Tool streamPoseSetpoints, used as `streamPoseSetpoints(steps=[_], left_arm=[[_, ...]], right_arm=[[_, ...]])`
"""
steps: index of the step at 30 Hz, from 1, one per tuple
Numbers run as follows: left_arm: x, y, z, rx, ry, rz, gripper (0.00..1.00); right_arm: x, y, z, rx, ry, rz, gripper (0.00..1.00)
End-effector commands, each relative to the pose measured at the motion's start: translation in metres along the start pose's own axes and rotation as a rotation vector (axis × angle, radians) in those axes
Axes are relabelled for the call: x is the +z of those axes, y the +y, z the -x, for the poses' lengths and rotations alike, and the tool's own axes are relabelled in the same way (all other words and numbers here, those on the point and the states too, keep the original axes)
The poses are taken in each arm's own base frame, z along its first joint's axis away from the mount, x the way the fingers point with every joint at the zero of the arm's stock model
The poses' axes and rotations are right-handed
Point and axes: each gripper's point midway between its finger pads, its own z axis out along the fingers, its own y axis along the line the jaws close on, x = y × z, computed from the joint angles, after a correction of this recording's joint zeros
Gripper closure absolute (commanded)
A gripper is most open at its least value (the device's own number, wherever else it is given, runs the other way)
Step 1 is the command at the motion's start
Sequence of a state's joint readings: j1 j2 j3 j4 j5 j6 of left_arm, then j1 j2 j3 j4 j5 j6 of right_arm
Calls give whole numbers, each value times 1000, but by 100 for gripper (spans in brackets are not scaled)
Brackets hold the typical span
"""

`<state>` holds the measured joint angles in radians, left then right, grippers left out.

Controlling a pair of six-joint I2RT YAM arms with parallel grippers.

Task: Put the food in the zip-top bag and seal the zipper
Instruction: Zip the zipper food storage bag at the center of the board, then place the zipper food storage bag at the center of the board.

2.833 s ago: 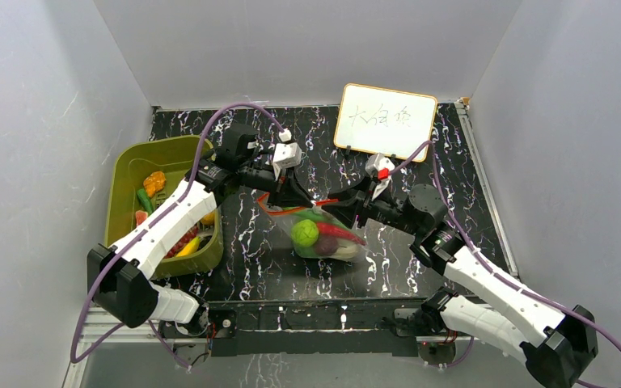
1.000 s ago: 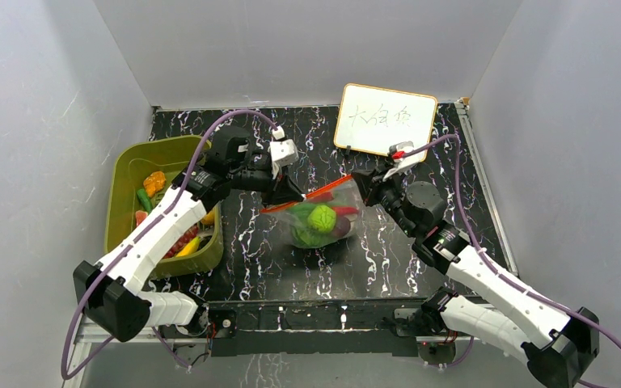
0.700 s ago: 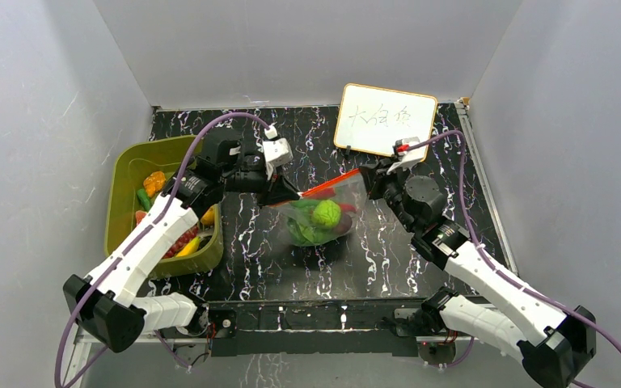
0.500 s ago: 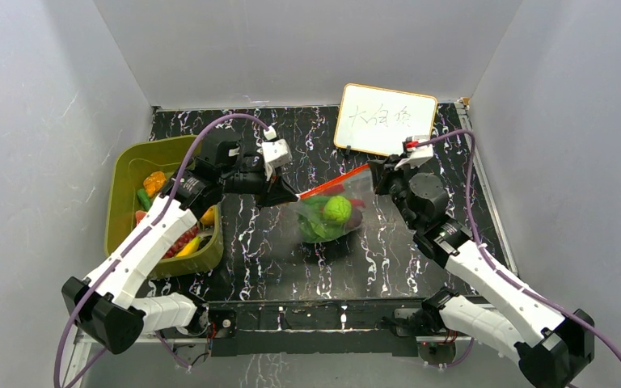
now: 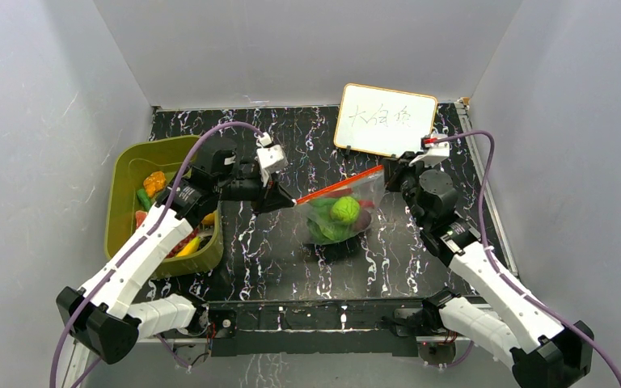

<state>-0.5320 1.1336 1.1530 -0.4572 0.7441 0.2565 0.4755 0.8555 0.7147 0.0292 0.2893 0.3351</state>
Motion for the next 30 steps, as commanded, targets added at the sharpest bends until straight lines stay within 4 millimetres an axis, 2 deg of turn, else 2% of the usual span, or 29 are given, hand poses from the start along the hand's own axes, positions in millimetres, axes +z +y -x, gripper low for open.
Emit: streamPoseSetpoints(steps=[1,7,9,10,13,16,21,24,27,30], left_arm=[[-11,-17,9,-62,-46,-26,100],[-15,-39,24,-132,-140,-111,100],[-14,-48,19,-161,-154,-151,100],[-12,-50,10,-175,-152,-166,100],[-7,-47,-2,-214,-161,-151,100],[2,-34,-11,-241,-145,-107,100],[21,9,-40,-341,-59,85,99],[26,31,-50,-363,-31,187,94],[24,50,-47,-349,-32,277,85],[15,70,-33,-315,-55,387,74]], right_arm=[[-13,-13,53,43,-129,-66,100],[-56,-6,49,146,-65,1,100],[-70,-4,44,176,-46,26,100],[-76,-4,44,198,-48,34,100],[-81,-1,47,233,-72,59,100],[-66,-6,34,201,-45,21,100],[-27,-7,-3,164,-36,34,100],[-3,2,-5,164,-59,68,100],[20,6,-9,142,-45,63,100],[40,11,-18,132,-13,70,100]])
